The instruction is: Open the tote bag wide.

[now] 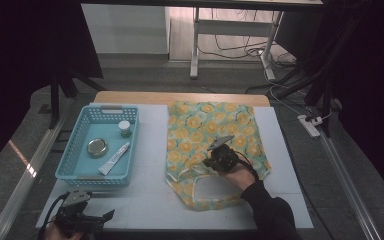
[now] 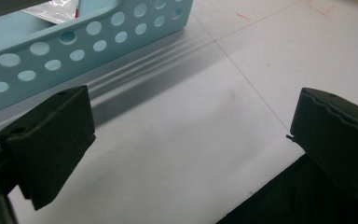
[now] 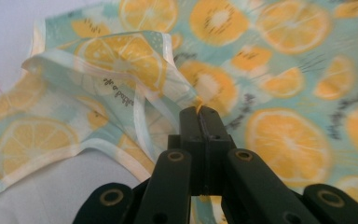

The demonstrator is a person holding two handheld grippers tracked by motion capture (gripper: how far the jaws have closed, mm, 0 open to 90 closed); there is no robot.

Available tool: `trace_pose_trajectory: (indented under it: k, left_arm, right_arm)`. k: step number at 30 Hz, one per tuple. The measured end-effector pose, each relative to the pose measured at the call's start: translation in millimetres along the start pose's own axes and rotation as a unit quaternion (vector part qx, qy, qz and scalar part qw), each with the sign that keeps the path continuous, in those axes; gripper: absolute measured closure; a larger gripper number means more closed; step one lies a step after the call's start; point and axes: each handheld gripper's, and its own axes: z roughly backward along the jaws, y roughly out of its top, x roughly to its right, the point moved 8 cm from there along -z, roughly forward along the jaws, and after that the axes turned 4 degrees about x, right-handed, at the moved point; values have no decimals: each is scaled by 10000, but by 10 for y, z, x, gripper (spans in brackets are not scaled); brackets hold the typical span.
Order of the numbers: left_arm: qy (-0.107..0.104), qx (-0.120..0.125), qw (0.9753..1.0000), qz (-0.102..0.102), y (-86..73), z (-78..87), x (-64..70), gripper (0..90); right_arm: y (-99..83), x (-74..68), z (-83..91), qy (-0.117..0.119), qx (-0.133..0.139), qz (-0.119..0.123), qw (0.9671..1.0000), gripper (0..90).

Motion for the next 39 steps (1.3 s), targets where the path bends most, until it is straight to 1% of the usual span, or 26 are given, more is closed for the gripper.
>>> trace_pose_trajectory:
  k: [3, 4, 5, 7, 8, 10, 11, 14, 15, 17, 20, 21, 22, 23, 24, 25, 26, 27, 28, 29, 30, 31, 32, 34, 36, 39]
  left_arm:
    - [1, -1, 10000, 3, 0, 0, 2, 2]
    - [-4, -12, 10000, 2, -1, 1, 2, 2]
    - [1, -10, 10000, 3, -1, 0, 2, 2]
    - [5, -12, 10000, 5, 0, 0, 1, 3]
    - [3, -11, 10000, 6, 0, -1, 1, 3]
    - [3, -15, 10000, 8, 0, -1, 1, 3]
    - [4, -15, 10000, 9, 0, -1, 1, 3]
    - [3, -14, 10000, 11, -1, -1, 1, 3]
    - [2, -17, 10000, 12, -1, -1, 0, 3]
    - [2, -18, 10000, 11, -1, -2, 1, 3]
    - [4, -16, 10000, 9, -1, -1, 1, 3]
    - [2, -16, 10000, 10, -1, -1, 1, 3]
    - [1, -18, 10000, 10, -1, -1, 1, 3]
    - [4, -19, 10000, 9, -1, -1, 0, 3]
    - [5, -21, 10000, 9, -1, -2, 0, 4]
    - [5, -21, 10000, 9, -2, -2, 0, 4]
    - [6, -22, 10000, 7, -2, -2, 0, 4]
    - [6, -23, 10000, 7, -2, -2, 1, 4]
    - [6, -23, 10000, 7, -2, -2, 1, 4]
    - [9, -24, 10000, -1, -2, -2, -1, 4]
    - [9, -27, 10000, -4, -2, -2, 0, 4]
    - [12, -25, 10000, -11, -3, -2, 0, 4]
    - [6, -28, 10000, -14, -3, 0, 2, 4]
    - [9, -28, 10000, -14, -3, -1, 2, 4]
    - [11, -23, 10000, -10, -2, -1, 1, 4]
    - [5, -21, 10000, -3, -1, -2, 0, 5]
  right_arm:
    - [-35, -24, -27, 161, -6, -58, 9999, 806]
    - [-35, -24, -27, 161, -6, -58, 9999, 806]
    - [-56, -43, -36, 308, -6, -129, 9994, 738]
    - [-67, -53, -37, 355, -18, -142, 9993, 715]
    - [-72, -71, -41, 436, 38, -184, 9989, 645]
    - [-72, -82, -41, 510, 46, -212, 9985, 617]
    - [-67, -113, -42, 608, 79, -232, 9978, 554]
    - [-62, -149, -53, 681, 98, -189, 9975, 493]
    - [-62, -193, -72, 736, 81, -89, 9972, 456]
    - [-62, -218, -101, 674, 31, 14, 9977, 447]
    - [-58, -228, -138, 566, -36, 195, 9982, 455]
    - [-48, -233, -171, 427, -82, 369, 9984, 494]
    - [-48, -233, -171, 427, -82, 369, 9984, 494]
    - [-37, -236, -184, 383, -76, 447, 9982, 518]
    - [-19, -251, -198, 396, -103, 567, 9976, 570]
    - [-13, -267, -205, 421, -103, 603, 9972, 612]
    - [-13, -267, -205, 421, -103, 603, 9972, 612]
    - [-18, -309, -198, 501, -137, 697, 9962, 707]
    - [-22, -322, -198, 518, -128, 710, 9961, 748]
    - [-22, -322, -198, 518, -128, 710, 9961, 748]
    - [-34, -336, -191, 604, -126, 674, 9958, 850]
    - [-34, -336, -191, 604, -126, 674, 9958, 850]
    - [-37, -336, -190, 632, -122, 633, 9959, 884]
    - [-29, -325, -193, 664, -165, 504, 9964, 894]
    - [-25, -321, -191, 668, -188, 501, 9963, 895]
    - [5, -289, -184, 539, -113, 457, 9974, 895]
